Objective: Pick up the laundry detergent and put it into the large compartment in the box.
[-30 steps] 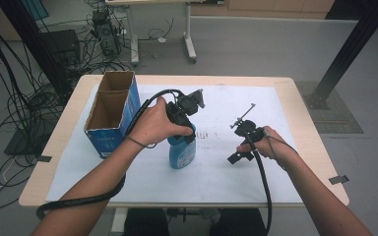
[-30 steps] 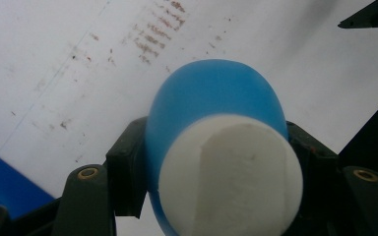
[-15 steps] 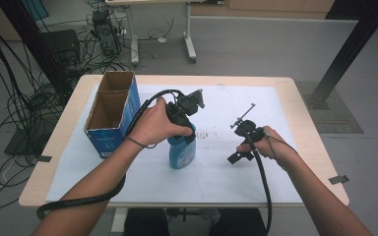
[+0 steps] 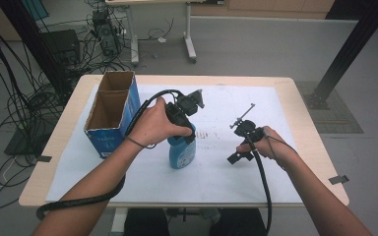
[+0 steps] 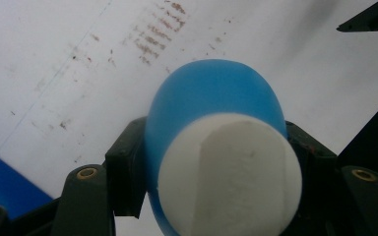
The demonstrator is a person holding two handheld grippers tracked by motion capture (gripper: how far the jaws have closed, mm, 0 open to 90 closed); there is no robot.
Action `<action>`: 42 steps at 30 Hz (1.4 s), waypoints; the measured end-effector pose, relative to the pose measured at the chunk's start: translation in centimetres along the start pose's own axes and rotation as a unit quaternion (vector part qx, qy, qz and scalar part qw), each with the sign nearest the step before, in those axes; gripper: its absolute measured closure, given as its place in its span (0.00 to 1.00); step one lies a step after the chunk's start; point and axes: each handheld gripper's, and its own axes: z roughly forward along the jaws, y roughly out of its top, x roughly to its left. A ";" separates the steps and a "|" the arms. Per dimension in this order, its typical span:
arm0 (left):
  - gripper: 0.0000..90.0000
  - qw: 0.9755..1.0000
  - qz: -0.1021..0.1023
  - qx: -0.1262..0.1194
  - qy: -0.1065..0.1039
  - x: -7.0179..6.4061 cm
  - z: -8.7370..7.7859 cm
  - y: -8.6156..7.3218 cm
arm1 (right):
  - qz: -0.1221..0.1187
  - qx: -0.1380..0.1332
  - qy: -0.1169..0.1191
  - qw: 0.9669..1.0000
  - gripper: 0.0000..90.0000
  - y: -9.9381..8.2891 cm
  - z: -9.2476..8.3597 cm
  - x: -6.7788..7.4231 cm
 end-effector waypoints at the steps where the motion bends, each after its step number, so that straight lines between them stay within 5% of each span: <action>1: 0.42 1.000 0.000 0.000 0.000 0.0 0.0 0.0 | 0.002 -0.001 0.000 1.000 0.13 0.0 0.0 0.0; 42: 0.42 1.000 0.002 0.005 0.003 -0.2 -0.1 0.0 | 0.003 -0.006 0.003 1.000 0.13 -0.1 -0.2 0.0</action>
